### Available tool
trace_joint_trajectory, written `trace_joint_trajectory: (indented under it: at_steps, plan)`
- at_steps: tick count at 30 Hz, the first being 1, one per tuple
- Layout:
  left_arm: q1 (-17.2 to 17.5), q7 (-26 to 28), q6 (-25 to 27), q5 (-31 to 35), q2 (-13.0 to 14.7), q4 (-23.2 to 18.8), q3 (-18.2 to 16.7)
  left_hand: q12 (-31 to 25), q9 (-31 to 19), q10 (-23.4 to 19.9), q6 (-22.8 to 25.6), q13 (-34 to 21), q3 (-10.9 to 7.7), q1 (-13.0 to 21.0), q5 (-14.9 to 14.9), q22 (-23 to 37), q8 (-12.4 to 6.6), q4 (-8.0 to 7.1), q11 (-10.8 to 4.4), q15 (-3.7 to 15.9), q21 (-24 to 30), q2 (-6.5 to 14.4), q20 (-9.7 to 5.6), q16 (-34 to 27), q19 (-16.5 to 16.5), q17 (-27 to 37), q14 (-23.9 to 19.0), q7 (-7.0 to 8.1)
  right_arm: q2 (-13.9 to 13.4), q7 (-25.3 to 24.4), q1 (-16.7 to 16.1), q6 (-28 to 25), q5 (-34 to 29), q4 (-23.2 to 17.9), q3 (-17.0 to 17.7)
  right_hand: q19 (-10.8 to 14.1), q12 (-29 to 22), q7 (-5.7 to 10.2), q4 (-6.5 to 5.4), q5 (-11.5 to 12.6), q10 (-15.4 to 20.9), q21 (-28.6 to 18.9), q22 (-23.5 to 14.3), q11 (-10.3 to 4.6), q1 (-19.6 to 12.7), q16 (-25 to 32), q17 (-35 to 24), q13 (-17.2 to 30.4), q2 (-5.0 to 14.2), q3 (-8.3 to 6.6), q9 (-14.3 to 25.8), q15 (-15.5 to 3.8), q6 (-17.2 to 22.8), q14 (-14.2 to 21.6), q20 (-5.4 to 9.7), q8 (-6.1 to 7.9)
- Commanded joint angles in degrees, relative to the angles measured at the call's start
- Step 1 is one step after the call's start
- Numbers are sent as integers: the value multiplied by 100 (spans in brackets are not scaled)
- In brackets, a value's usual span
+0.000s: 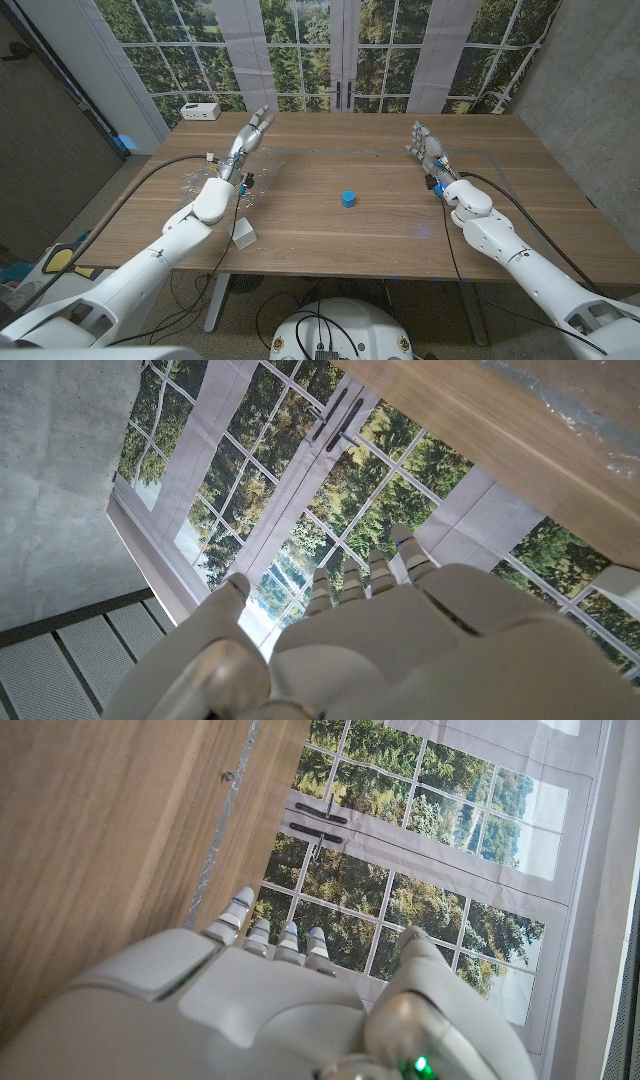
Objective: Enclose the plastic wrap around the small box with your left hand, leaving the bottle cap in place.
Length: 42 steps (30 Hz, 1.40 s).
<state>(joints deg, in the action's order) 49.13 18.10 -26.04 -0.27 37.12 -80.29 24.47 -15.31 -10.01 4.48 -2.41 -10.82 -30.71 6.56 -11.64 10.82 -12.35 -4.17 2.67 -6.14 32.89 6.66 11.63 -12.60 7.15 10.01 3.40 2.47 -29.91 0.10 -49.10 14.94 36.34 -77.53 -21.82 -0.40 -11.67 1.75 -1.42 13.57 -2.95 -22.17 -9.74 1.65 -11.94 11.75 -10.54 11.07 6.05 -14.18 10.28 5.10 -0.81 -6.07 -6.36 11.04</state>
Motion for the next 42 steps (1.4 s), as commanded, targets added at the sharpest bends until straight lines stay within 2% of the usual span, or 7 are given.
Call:
trace_joint_trajectory:
  at_steps: [1,7,10,17,27,30,42]
  plan:
    - [77,503,1,1036,280,-334,9,-29,-21,-74,91,-6,-23,101,17,7,4,40,-39,12,54,-3,6,-8,-89,19,-49,44,13,-61,-24,-22,-22,-40,-9,3,-24,6,13,-23,13,31,-28,18,-68,32,-32,11,4,-38,32,11,34,24,-47,36]
    - [134,621,31,1423,447,-523,4,-32,-21,-156,163,-6,-33,129,32,7,12,81,-93,46,65,-26,-22,-4,-167,18,-128,79,-3,-99,-26,-31,-87,-79,-36,8,-24,10,21,-30,22,41,-28,23,-74,29,-34,12,5,-43,33,11,39,26,-49,34]
    - [153,744,-61,1581,477,-508,-1,-34,-21,-208,204,-5,-36,142,41,7,17,105,-122,84,67,-42,-36,-4,-203,18,-180,159,-5,-131,-35,-76,-70,-128,-29,10,-23,14,24,-34,22,47,-29,19,-76,28,-35,12,5,-45,33,9,42,25,-48,34]
    - [286,903,-32,1933,682,-704,-74,-46,-22,-324,290,-5,-39,160,54,7,22,143,-140,118,81,-72,-43,-12,-295,19,-297,184,18,-154,-30,-93,-75,-148,-44,14,-21,8,29,-42,25,58,-29,25,-80,26,-37,13,8,-50,34,13,46,28,-47,32]
    - [608,1216,121,2549,1012,-1166,-239,-57,-23,-495,437,-4,-39,173,69,8,27,195,-210,225,97,-112,-60,-22,-425,24,-473,246,65,-195,-18,-78,-140,-176,-99,22,-18,9,33,-54,27,73,-30,24,-78,27,-41,14,9,-53,35,17,50,35,-52,28]
    - [624,1154,54,2509,1067,-1180,-245,-58,-23,-522,453,-4,-38,175,71,8,31,204,-228,243,103,-119,-61,-22,-457,24,-499,253,51,-214,-31,-59,-186,-200,-109,21,-17,12,35,-57,28,80,-30,27,-78,22,-42,15,10,-55,35,20,48,27,-54,26]
    - [1086,1300,325,2977,1434,-1732,-480,-45,-24,-593,493,-4,-33,174,75,9,53,233,-257,280,112,-147,-77,-21,-540,29,-598,292,-13,-384,-248,-60,-238,-513,-86,29,-13,11,37,-72,30,100,-31,23,-69,23,-48,16,7,-55,36,20,56,35,-53,23]
